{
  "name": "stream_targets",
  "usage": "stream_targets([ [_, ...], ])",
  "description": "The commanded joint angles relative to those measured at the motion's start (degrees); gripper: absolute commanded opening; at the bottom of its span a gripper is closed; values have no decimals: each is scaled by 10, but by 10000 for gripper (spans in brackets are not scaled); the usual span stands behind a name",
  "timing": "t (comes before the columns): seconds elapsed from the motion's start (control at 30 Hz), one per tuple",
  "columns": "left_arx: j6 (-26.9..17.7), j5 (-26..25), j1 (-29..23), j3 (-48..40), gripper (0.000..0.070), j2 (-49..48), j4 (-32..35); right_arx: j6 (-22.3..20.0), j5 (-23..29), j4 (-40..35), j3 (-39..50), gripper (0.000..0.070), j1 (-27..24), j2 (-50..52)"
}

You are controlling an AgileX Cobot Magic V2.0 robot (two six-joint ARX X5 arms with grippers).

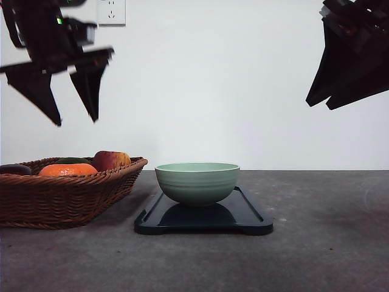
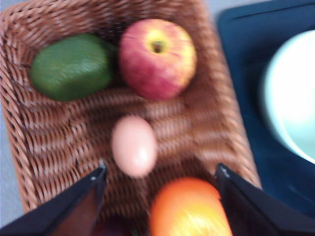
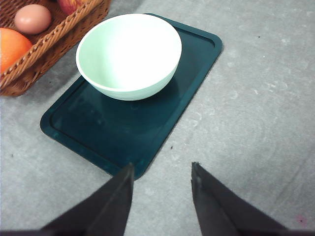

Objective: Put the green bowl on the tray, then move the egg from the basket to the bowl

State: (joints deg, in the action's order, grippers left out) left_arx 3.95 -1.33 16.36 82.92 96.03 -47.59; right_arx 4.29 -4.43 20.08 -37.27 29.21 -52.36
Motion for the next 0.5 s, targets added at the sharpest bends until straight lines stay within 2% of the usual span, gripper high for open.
stream_targets([
  [0.0, 0, 5, 2, 15, 479, 21, 10, -2, 1, -4, -2, 225, 3, -3],
  [0.33, 0, 44, 2, 15, 479, 87, 40, -2, 1, -4, -2, 225, 3, -3],
  [0.47, 1, 46, 1, 15, 479, 109, 39, -2, 1, -4, -2, 225, 3, -3],
])
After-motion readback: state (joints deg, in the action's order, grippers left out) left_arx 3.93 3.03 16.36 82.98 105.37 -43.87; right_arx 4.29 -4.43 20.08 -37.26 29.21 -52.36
